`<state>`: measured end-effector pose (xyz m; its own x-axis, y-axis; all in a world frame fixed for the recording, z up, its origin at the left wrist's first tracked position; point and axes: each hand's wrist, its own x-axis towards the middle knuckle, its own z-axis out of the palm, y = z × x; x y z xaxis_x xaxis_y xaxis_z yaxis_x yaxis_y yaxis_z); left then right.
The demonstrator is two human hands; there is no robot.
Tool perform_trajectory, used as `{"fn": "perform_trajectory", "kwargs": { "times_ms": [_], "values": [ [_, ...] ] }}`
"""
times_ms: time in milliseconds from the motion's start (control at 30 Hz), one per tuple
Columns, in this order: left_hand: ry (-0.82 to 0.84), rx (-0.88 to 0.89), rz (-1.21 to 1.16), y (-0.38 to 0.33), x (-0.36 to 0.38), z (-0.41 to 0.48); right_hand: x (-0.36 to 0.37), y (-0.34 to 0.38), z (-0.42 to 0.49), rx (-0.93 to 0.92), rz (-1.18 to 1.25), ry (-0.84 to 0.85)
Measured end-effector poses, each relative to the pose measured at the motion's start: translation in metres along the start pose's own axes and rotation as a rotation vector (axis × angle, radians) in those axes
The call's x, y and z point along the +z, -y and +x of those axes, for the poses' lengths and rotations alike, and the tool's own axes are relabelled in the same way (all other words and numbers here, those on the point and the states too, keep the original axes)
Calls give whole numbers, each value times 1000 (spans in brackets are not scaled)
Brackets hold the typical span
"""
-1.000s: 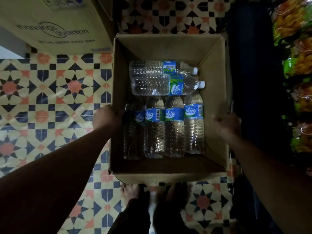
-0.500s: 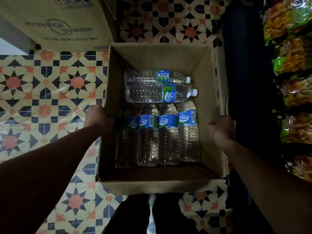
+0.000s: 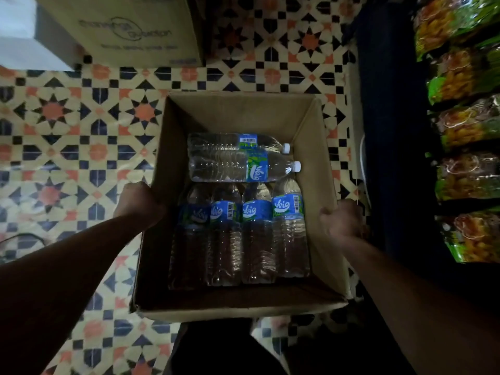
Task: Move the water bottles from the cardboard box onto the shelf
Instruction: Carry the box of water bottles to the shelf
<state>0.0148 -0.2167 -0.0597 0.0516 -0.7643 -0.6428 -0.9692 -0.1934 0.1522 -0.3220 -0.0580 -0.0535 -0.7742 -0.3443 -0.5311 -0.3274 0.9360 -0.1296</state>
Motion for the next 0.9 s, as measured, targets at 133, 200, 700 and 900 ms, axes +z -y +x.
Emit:
{"fn": "perform_trajectory", "kwargs": {
  "times_ms": [133,200,700,900],
  "values": [
    [-29,-5,58,27,-2,-34,7,-15,-37,-24,-17,5],
    [-32,-3,70,45,-4,-48,13,-21,-54,-47,35,17],
    [-8,-15,103,171,17,-98,78,-37,-158,-91,-9,3],
    [-25,-9,74,206,21,-94,110,-42,-185,-40,-19,3]
  ]
}}
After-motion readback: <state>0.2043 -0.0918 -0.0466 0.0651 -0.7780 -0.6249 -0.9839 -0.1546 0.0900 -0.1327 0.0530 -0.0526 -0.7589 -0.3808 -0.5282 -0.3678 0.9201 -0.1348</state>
